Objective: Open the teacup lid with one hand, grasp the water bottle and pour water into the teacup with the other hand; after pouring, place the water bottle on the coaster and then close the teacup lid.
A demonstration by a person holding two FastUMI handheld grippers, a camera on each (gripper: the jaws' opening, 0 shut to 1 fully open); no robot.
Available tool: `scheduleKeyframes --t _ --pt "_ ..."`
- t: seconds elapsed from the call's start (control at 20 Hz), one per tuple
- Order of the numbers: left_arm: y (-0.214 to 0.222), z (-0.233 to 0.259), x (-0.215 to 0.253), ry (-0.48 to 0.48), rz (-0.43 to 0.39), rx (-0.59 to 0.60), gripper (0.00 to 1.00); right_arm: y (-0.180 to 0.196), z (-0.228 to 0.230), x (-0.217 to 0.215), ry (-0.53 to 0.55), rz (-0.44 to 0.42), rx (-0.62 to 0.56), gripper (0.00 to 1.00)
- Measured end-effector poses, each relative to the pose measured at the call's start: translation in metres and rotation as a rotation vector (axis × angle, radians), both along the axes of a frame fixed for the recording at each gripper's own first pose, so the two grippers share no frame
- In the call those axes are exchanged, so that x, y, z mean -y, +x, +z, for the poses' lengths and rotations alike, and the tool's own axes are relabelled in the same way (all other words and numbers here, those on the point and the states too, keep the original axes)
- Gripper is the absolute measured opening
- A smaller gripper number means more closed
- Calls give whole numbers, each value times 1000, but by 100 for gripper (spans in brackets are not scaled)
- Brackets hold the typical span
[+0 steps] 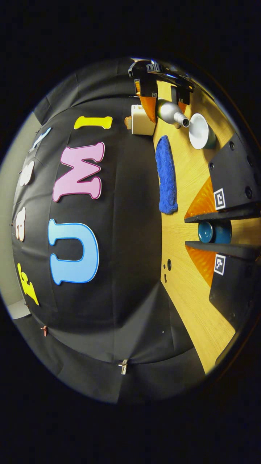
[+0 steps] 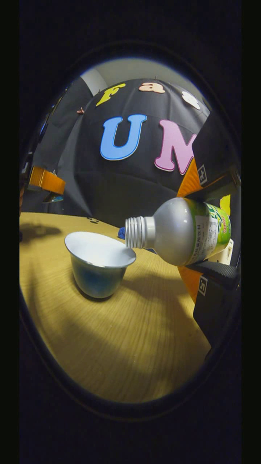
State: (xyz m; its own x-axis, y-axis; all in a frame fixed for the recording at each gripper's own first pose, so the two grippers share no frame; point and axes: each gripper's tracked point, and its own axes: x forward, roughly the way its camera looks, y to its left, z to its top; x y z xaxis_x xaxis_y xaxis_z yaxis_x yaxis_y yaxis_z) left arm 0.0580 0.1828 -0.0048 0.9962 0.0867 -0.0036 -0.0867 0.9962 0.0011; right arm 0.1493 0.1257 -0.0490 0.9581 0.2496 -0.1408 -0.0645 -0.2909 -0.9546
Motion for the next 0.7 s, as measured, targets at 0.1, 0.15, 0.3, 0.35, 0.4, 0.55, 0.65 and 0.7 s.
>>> scheduleKeyframes --t 0.1,0.15,0.3,0.35,0.4,0.55,0.65,0.7 --pt "-1 0 0 0 0 -1 31 -1 0 1 -10 0 -2 75" --pt "0 0 0 0 0 -1 30 0 -1 0 -12 2 0 75" --pt "0 0 0 0 0 -1 30 -1 4 -7 -34 20 13 75" --pt "0 0 1 0 0 -1 30 -1 3 -8 -43 28 13 75" --pt "0 0 0 0 0 -1 30 -1 2 -8 -53 31 13 75" --pt "1 -1 0 -1 0 -1 30 -1 3 -9 -72 34 15 75" --pt "0 0 0 0 -1 -1 31 0 5 -12 -90 43 25 74" --pt "0 -1 0 -1 0 -1 31 0 6 -11 -97 47 27 74"
